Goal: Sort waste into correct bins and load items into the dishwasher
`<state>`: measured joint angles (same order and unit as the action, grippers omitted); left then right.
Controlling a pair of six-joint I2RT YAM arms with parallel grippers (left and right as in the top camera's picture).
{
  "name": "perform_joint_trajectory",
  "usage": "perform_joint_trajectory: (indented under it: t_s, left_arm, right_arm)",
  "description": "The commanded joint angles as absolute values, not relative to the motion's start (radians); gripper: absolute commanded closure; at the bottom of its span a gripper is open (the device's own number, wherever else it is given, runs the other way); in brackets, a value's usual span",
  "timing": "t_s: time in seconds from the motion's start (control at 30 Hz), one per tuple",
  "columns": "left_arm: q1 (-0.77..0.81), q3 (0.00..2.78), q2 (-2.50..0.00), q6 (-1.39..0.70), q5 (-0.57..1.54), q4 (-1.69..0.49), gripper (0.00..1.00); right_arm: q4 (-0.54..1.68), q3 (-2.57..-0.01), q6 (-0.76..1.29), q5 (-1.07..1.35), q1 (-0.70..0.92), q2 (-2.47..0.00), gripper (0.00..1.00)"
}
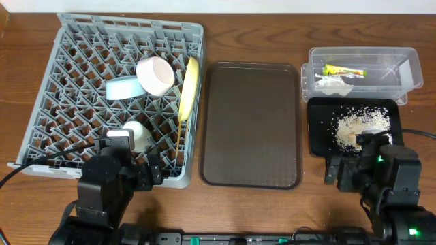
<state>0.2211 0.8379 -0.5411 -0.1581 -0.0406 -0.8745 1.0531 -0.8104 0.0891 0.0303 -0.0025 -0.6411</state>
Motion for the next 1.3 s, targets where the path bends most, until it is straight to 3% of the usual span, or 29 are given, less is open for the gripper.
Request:
perform_joint_trajectory:
  t_s: [0.0,0.43,0.57,0.77,0.97,1.1,1.27]
  left_arm:
    - [0.227,0.83,-0.542,-0.146,-0.045,-0.874,0.06]
    - [0.227,0.83,-0.542,-0.146,-0.045,-0.874,0.05]
    - [0.227,0.83,-0.542,-0.146,-0.045,-0.874,0.05]
    - [0.227,0.83,-0.542,-0.146,-0.045,-0.874,0.05]
    - [0.227,0.83,-0.542,-0.146,-0.045,-0.874,0.05]
    - [0.227,0.83,-0.542,-0.146,-0.045,-0.874,0.05]
    - [0.227,0.83,-0.542,-0.146,-0.045,-0.874,0.05]
  right_arm:
    - [1.092,-0.806,0.096,0.019,-0.01,-0.638,0.01]
    - [1.11,-0.803,0.096,0.019,0.0,-0.605,0.01]
    - [0.908,-0.746,0.055,0.019,0.016,-0.446,0.01]
    - [0.505,-0.427,0.04,0.02,0.046,-0.121,0.01]
    - [0.099,-0.185,0.02,0.015,0.057,-0.045,0.01]
    - [-0.056,-0.078,-0.003,0.015,0.057,-0.041,0.01]
    - [-0.041,-0.006,-0.039,0.019,0.048,-0.006,0.01]
